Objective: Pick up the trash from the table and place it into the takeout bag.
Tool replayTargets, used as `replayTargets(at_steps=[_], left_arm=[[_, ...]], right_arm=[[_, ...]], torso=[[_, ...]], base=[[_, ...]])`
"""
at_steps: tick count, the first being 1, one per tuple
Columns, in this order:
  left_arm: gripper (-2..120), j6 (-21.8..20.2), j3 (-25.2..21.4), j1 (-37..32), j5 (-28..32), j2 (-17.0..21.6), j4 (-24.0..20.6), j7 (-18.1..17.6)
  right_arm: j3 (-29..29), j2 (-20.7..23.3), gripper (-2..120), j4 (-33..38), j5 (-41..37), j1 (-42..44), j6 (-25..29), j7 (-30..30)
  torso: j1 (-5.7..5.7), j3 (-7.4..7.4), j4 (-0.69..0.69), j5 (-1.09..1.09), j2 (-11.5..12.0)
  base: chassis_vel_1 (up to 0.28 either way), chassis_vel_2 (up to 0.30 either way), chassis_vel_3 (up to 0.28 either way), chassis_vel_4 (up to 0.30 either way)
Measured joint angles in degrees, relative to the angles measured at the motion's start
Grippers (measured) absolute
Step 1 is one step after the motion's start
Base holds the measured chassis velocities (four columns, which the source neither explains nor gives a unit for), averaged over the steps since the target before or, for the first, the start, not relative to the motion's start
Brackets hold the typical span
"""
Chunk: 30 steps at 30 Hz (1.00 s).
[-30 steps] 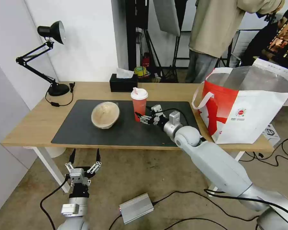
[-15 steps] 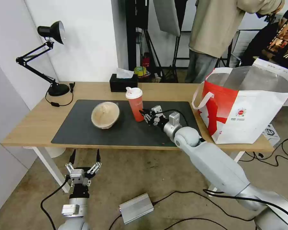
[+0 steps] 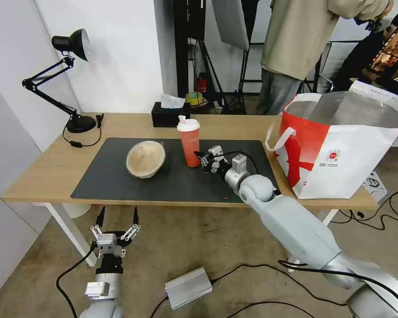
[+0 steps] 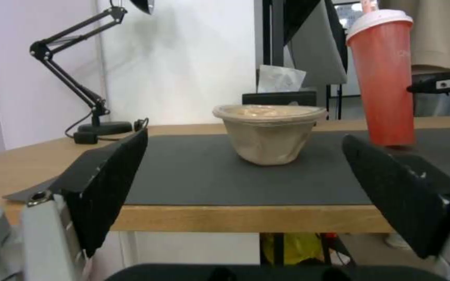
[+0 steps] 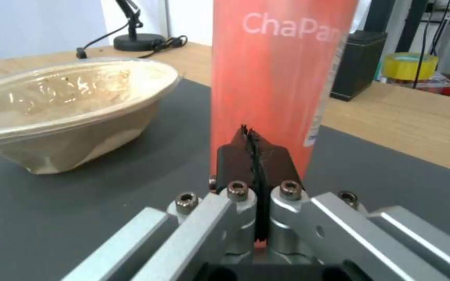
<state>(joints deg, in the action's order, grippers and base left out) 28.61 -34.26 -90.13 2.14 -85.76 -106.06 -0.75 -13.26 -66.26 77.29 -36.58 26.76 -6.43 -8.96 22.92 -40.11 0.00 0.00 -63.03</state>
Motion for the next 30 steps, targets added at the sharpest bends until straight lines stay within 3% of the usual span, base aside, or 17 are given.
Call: replayTargets(at_steps=[30], left_arm=[[100,0.2,0.1,0.1,0.0,0.0,0.5,0.1]], right_arm=[[1.1,2.2,0,4.4,0.9,3.9,-0.3,0.3]], torso=[[0.00,0.00,0.00,0.00,0.0]], base=[[0.000,0.000,0.000,0.000]])
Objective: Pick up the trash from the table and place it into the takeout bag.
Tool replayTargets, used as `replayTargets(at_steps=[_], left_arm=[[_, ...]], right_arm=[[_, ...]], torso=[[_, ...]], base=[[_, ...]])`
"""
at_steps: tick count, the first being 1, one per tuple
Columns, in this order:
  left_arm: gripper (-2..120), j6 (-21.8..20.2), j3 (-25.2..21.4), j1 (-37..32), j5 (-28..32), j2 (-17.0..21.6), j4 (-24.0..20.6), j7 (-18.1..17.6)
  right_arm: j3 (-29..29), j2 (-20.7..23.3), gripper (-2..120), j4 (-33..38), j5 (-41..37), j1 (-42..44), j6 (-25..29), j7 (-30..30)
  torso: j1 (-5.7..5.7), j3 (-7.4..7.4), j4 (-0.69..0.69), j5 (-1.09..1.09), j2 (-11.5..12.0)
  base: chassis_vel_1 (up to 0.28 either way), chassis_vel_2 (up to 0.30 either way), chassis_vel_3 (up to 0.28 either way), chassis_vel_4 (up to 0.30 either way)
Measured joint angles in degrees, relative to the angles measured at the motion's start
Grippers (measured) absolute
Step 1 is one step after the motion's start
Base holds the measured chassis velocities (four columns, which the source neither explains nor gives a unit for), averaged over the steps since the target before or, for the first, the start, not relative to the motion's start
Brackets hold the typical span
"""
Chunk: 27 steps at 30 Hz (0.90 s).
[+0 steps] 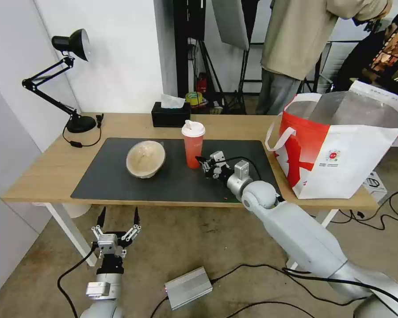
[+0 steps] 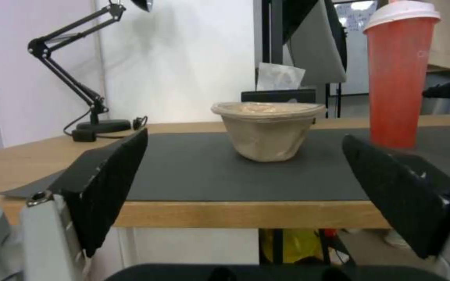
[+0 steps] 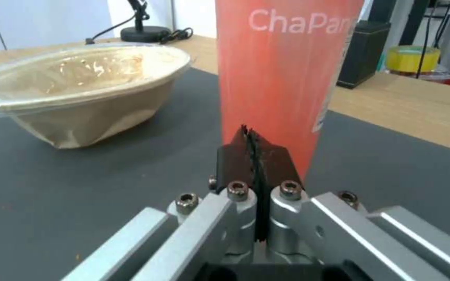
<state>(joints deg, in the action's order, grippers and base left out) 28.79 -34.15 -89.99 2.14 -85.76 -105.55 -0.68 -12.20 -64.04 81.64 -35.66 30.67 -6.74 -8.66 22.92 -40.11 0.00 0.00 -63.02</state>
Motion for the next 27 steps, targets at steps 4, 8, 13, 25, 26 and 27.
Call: replayTargets(at_steps=[4,8,13,25,26,27], left_arm=[[100,0.0,0.0,0.0,0.0,0.0,0.0,0.0],[100,0.0,0.1,0.0,-0.1,0.0,-0.2,0.0],[100,0.0,0.2,-0.1,-0.1,-0.1,-0.4,0.0],[100,0.0,0.1,-0.2,-0.1,-0.2,-0.4,0.0],[100,0.0,0.1,-0.2,-0.1,-0.2,-0.4,0.0],[100,0.0,0.2,-0.2,-0.2,-0.2,-0.4,0.0]], right_arm=[[0.2,0.6,14,0.8,0.0,0.4,-0.2,0.0],[0.3,0.9,24,1.3,0.0,0.5,-0.4,0.1],[0.1,1.4,43,1.7,0.0,0.5,-0.7,0.1],[-0.3,1.4,89,1.2,0.1,-0.4,-0.9,0.1],[-0.3,1.4,89,1.2,0.1,-0.4,-0.9,0.1],[-0.4,1.3,93,1.0,0.1,-0.6,-0.9,0.1]], torso=[[0.00,0.00,0.00,0.00,0.0],[0.00,0.00,0.00,0.00,0.0],[0.00,0.00,0.00,0.00,0.0],[0.00,0.00,0.00,0.00,0.0],[0.00,0.00,0.00,0.00,0.0],[0.00,0.00,0.00,0.00,0.0]], base=[[0.000,0.000,0.000,0.000],[0.000,0.000,0.000,0.000],[0.000,0.000,0.000,0.000],[0.000,0.000,0.000,0.000],[0.000,0.000,0.000,0.000],[0.000,0.000,0.000,0.000]])
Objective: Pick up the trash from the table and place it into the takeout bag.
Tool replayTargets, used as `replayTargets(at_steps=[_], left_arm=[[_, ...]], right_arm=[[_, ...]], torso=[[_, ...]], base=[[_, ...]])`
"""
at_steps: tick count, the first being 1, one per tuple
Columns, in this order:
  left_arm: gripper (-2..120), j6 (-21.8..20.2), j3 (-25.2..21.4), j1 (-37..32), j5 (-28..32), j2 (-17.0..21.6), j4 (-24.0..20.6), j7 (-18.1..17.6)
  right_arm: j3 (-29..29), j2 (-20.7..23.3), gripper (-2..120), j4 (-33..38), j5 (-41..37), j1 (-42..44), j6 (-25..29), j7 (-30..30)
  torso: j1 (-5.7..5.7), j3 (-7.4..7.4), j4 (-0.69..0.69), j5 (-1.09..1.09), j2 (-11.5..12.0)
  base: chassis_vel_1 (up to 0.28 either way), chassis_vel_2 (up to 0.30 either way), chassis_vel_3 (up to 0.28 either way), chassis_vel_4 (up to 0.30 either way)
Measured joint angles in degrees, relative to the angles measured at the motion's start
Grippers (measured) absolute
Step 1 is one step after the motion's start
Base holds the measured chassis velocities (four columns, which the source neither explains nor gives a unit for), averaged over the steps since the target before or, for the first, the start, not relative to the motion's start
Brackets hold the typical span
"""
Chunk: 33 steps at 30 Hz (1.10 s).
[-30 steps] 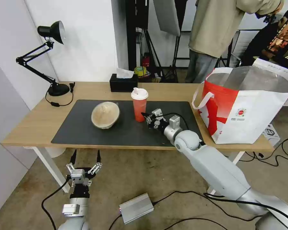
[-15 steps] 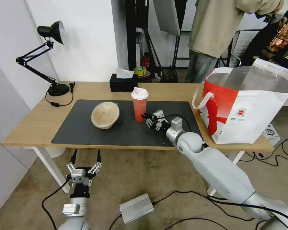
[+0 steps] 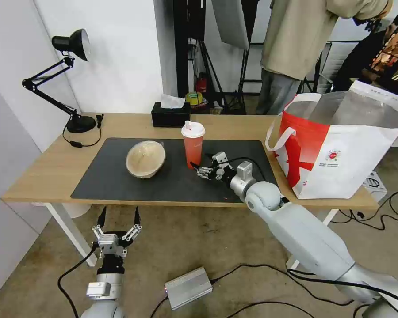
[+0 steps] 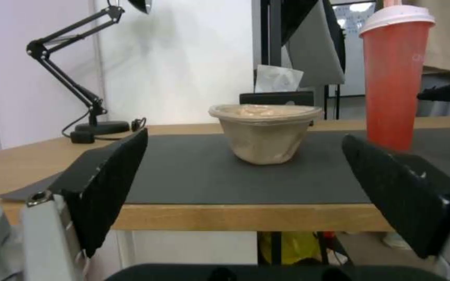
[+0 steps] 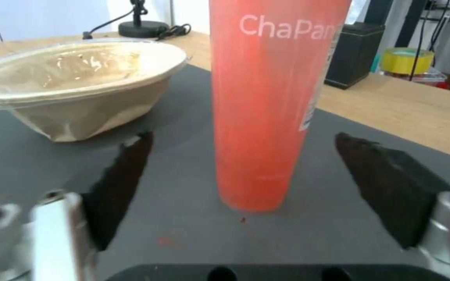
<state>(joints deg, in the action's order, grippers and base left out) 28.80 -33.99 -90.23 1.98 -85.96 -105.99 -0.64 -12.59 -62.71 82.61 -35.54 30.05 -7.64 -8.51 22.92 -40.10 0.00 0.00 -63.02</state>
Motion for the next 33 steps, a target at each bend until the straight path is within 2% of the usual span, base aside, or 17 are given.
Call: replayTargets(at_steps=[3,33], left_arm=[[100,0.0,0.0,0.0,0.0,0.0,0.0,0.0],[100,0.6,0.1,0.0,0.1,0.0,0.3,0.2]], right_arm=[[-0.2,-0.5,100,-0.7,0.0,-0.7,0.0,0.0],[-0.6,-2.9,100,-7.0,0.4,-3.7,0.7,-0.8]], torso=[[0.00,0.00,0.00,0.00,0.0],[0.00,0.00,0.00,0.00,0.0]], base=[[0.000,0.000,0.000,0.000],[0.000,0.000,0.000,0.000]])
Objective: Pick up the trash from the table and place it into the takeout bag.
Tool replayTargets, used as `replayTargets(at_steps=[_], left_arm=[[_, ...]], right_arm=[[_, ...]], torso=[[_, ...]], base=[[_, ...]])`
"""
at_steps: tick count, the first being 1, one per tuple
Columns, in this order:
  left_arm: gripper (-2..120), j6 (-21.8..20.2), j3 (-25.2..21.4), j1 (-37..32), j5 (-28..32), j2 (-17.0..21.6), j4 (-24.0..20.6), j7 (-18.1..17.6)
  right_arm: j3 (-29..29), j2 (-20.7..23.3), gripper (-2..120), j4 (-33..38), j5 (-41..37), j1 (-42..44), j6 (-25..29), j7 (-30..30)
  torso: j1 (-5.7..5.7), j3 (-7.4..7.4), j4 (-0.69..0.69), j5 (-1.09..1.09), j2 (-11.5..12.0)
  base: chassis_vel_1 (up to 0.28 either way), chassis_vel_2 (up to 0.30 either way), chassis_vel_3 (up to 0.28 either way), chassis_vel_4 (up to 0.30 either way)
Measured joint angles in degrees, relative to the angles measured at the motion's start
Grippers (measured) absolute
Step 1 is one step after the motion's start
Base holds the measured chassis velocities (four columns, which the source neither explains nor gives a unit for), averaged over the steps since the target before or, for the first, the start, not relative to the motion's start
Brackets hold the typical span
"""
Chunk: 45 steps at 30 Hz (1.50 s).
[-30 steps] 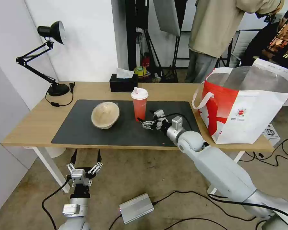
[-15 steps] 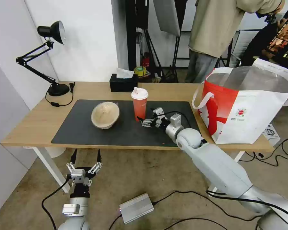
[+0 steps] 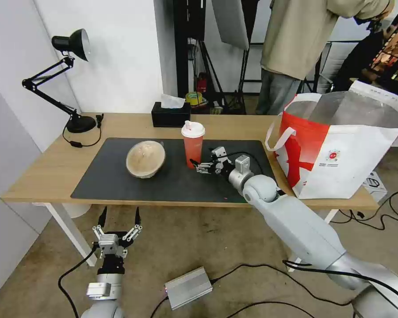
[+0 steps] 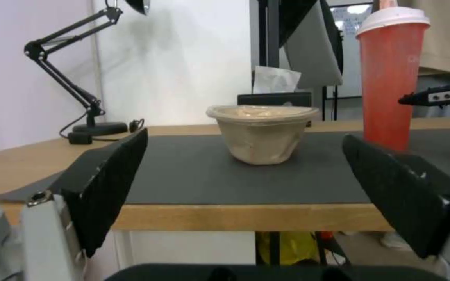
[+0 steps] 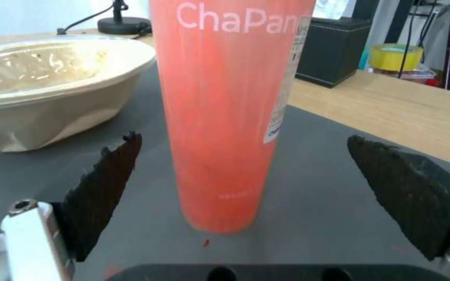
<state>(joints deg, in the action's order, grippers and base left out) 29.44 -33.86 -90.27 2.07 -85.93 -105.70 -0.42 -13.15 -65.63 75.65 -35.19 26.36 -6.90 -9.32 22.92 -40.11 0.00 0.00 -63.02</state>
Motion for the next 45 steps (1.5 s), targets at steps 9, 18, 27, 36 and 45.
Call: replayTargets(at_steps=[9,18,27,36,45], left_arm=[[100,0.3,0.0,0.0,-0.1,-0.2,0.3,0.0],[100,0.3,0.0,0.0,-0.1,-0.2,0.3,0.1],[100,0.5,-0.1,-0.1,-0.1,-0.2,0.4,0.1],[100,0.5,-0.1,-0.2,-0.1,-0.1,0.1,0.4],[100,0.6,-0.1,-0.3,0.1,-0.2,0.2,1.5]], right_arm=[[-0.2,-1.1,100,-2.0,0.3,-0.6,0.4,-0.6],[-0.4,-1.7,100,-3.1,0.5,-1.1,0.6,-0.8],[-0.5,-2.9,100,-4.6,1.4,-1.3,1.2,-1.1],[-0.4,-3.5,100,-6.0,2.2,-1.6,2.1,-1.7],[-0.2,-4.4,100,-7.8,3.2,-1.8,3.0,-2.3]], torso=[[0.00,0.00,0.00,0.00,0.0],[0.00,0.00,0.00,-0.01,0.0],[0.00,0.00,0.00,0.00,0.0],[0.00,0.00,0.00,0.00,0.0],[0.00,0.00,0.00,0.00,0.0]], base=[[0.000,0.000,0.000,0.000],[0.000,0.000,0.000,0.000],[0.000,0.000,0.000,0.000],[0.000,0.000,0.000,0.000],[0.000,0.000,0.000,0.000]])
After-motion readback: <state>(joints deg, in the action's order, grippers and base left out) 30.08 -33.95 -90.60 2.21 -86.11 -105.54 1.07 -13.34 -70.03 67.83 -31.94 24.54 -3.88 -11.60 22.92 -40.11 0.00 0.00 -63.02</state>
